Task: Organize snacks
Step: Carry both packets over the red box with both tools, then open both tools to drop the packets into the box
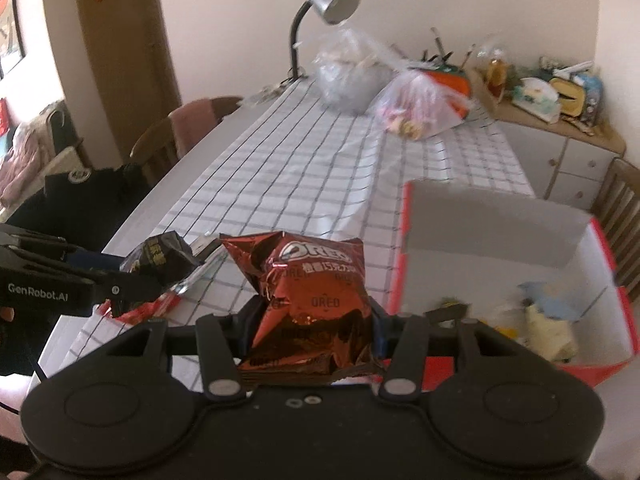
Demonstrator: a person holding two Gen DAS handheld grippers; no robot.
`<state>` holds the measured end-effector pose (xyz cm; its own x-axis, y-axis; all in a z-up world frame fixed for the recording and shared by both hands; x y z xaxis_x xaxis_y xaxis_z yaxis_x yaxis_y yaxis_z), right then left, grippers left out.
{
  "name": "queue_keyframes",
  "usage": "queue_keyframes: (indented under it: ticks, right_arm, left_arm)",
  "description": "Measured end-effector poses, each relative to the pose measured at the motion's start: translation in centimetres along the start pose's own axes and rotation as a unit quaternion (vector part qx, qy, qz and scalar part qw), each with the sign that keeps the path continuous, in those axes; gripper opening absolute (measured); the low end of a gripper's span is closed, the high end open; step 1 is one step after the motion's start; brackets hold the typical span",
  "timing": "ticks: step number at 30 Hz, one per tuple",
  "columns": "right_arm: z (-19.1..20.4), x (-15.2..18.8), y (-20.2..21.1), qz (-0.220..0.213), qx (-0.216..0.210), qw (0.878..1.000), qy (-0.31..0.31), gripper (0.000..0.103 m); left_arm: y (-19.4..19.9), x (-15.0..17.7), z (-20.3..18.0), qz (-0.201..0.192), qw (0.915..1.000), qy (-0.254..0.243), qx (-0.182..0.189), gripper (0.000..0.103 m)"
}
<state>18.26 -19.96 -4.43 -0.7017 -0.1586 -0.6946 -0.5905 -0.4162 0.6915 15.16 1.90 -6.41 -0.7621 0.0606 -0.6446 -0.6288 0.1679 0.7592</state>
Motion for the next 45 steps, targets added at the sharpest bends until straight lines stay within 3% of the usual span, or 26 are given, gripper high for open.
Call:
queue_keyframes:
  ticks: [9,23,34,45]
  right_arm:
    - [-6.5,-2.1,2.0,-0.027,0.028,0.999,-0.009,0.05]
    - [-16.9,-3.6,1.6,-0.026,0.071,0.997,-0.025,0.05]
    - [-23.5,-4.1,-1.8,0.013,0.089,0.995,-0.04,0.05]
    - [-24.0,-4.1,-5.9,0.058,0.081,0.995,0.007,0.05]
  left_arm:
    - [-1.6,-5.0,-6.7,-0.029,0.9994,-0.019,-0.001,0.049]
    - [-7.0,-9.7,-14.4,-0.016,0.9995,-0.025,-0.006,0.049]
    - [-13.5,-11.8,-17.7,0.028,0.9981,-0.038,-0.039,0.05]
    - [-19.8,-13.2,-18.9,0.093,0.9931,-0.044,-0.057,0.05]
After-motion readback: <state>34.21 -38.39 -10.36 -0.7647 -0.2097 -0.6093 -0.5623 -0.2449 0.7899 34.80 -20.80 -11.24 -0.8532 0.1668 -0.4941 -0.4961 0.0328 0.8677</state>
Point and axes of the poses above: each gripper's, at about its wrist camera, not at the fingertips, and y roughly against the way its jaws point, z to its left, x to its underside, the point moved 3 cm from there along -y, roughly the way its jaws point, and after that the axes turned 10 degrees about -y, right-handed, at the moved point
